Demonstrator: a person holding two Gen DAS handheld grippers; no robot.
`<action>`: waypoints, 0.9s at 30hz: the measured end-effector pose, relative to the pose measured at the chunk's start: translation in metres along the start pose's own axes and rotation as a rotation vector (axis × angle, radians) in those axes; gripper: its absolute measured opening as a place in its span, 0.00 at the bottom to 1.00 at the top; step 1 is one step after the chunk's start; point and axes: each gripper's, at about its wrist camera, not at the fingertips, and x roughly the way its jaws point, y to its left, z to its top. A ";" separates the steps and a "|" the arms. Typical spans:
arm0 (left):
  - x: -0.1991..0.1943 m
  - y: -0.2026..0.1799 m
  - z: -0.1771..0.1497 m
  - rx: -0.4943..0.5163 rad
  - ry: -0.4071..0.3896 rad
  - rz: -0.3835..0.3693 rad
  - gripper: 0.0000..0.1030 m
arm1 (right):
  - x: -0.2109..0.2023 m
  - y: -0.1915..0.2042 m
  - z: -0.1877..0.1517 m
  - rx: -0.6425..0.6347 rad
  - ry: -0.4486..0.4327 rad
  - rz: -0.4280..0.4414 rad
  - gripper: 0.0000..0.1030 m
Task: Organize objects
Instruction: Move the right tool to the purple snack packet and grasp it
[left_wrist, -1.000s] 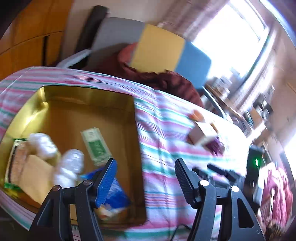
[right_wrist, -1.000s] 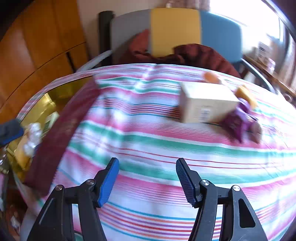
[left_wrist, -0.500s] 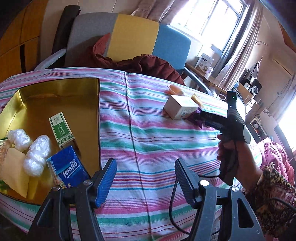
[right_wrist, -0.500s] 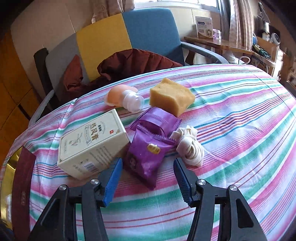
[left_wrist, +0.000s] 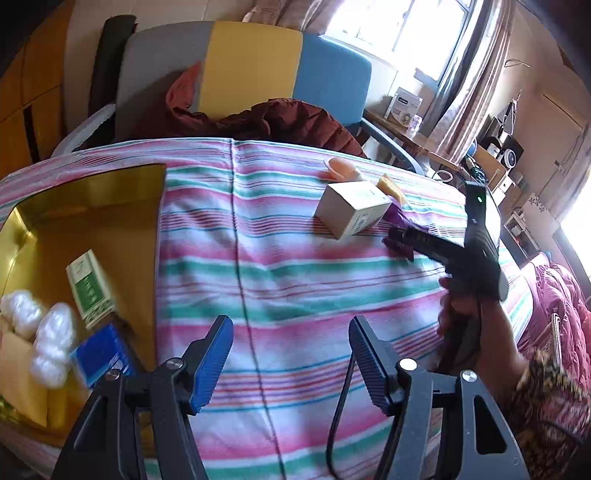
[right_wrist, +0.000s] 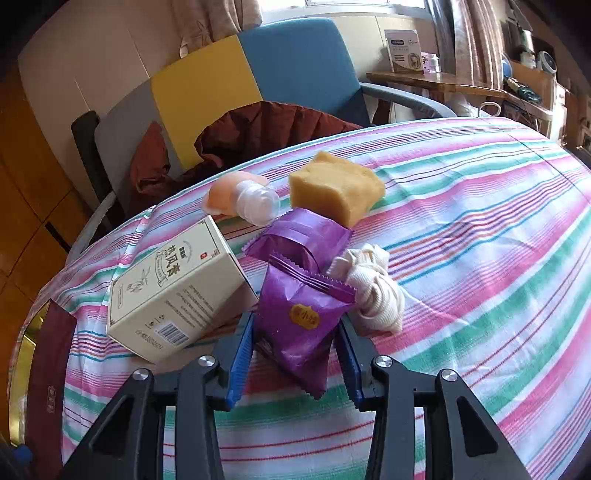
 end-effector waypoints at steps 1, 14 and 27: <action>0.005 -0.004 0.005 0.011 0.004 0.001 0.66 | -0.004 -0.003 -0.004 0.012 -0.007 0.000 0.42; 0.094 -0.071 0.085 0.317 0.048 0.011 0.69 | -0.023 -0.022 -0.027 0.083 -0.063 0.046 0.42; 0.170 -0.101 0.109 0.503 0.165 -0.006 0.68 | -0.021 -0.028 -0.030 0.103 -0.090 0.080 0.42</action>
